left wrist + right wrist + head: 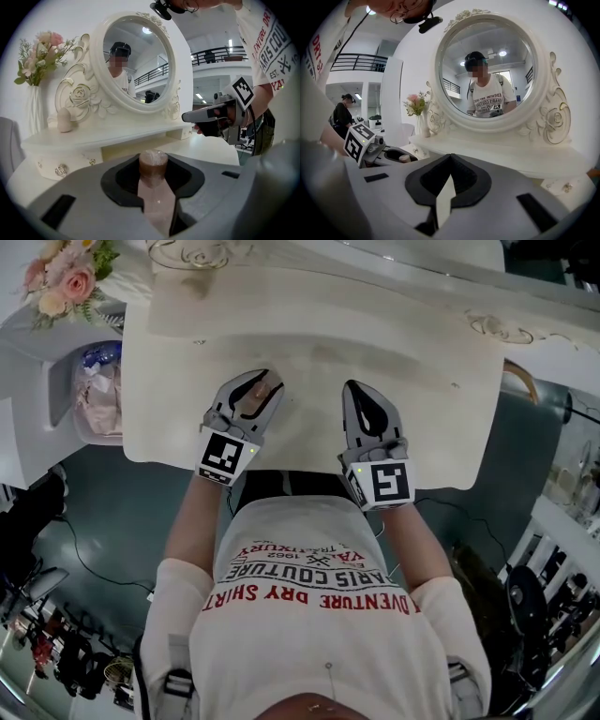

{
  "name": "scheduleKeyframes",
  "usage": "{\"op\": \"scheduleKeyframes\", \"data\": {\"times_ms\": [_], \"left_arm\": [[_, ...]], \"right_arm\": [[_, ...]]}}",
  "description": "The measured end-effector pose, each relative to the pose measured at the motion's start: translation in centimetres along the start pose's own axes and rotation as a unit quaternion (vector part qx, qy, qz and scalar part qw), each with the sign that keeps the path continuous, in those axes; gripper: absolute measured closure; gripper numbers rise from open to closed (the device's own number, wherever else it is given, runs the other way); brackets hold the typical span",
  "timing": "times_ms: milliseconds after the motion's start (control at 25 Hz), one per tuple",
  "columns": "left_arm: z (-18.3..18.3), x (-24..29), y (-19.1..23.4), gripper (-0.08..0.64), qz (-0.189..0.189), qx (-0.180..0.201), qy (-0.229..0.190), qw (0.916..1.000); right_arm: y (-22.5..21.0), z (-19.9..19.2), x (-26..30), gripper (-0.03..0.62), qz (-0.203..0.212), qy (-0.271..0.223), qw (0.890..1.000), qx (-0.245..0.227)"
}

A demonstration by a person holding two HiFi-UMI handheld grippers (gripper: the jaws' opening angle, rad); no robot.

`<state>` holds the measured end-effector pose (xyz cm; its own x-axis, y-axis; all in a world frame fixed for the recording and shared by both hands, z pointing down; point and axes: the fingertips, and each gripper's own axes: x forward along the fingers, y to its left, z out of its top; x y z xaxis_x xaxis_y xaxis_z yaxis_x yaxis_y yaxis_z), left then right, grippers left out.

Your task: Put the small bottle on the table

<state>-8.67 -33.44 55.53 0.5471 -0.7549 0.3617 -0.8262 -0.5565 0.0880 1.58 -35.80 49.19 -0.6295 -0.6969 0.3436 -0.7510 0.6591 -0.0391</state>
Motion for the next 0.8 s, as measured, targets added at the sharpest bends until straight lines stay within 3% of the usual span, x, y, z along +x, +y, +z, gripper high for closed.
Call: {"op": "scheduleKeyframes", "data": {"times_ms": [360, 480, 800], "left_arm": [[-0.2, -0.1, -0.1, 0.428, 0.001, 0.000, -0.016, 0.9999], [-0.1, -0.1, 0.3, 0.379, 0.020, 0.009, -0.005, 0.9998], [3.7, -2.1, 0.1, 0.356, 0.055, 0.027, -0.020, 0.9980]], "right_arm": [[0.4, 0.8, -1.1, 0.594, -0.009, -0.008, 1.000, -0.001], [0.6, 0.9, -1.8, 0.594, -0.015, -0.013, 1.000, 0.003], [2.3, 2.3, -4.0, 0.593, -0.027, -0.037, 0.999, 0.002]]}}
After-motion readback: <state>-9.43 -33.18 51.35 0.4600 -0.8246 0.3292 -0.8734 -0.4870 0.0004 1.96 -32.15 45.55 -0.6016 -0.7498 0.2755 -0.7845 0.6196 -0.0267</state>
